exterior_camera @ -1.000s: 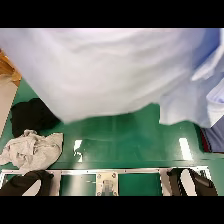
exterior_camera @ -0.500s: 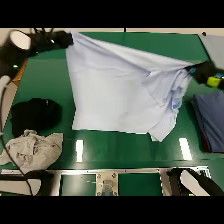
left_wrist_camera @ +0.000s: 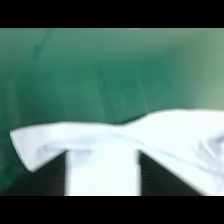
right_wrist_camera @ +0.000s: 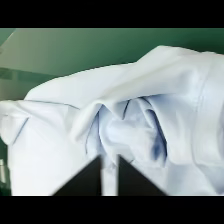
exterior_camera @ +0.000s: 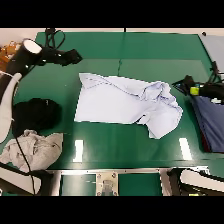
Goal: Fold the shirts.
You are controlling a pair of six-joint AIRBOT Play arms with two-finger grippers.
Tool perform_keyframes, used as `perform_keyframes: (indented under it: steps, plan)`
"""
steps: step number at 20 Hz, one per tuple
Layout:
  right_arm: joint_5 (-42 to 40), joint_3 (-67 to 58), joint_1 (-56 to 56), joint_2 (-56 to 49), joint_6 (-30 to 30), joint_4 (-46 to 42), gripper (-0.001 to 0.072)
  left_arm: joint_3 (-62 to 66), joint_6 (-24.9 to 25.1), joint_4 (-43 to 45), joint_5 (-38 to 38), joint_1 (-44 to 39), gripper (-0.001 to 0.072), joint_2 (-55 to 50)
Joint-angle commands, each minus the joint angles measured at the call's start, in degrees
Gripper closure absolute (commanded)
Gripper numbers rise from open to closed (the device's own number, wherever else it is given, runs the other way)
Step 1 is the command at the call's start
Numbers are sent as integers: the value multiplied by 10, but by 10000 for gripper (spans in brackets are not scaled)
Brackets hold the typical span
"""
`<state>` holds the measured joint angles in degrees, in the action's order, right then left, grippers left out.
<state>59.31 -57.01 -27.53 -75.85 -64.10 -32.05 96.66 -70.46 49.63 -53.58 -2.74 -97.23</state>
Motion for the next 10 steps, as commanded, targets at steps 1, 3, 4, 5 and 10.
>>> perform_keyframes:
  steps: [1, 3, 4, 5, 10]
  plan:
    - [123, -11, -78, 12, 0, -2, 665, 42, -18, -3, -199, 46, 679, 7]
    - [136, 12, -102, 49, -4, -8, 693, 50, -45, -2, -282, 70, 682, 12]
    - [136, 31, -110, 73, -12, -21, 693, 37, -45, 9, -311, 76, 682, 24]
    - [132, 48, -119, 97, -20, -37, 693, 2, -44, 22, -317, 79, 682, 47]
    - [93, 126, -154, 184, -44, -72, 692, -337, -41, 22, -203, 107, 681, 198]
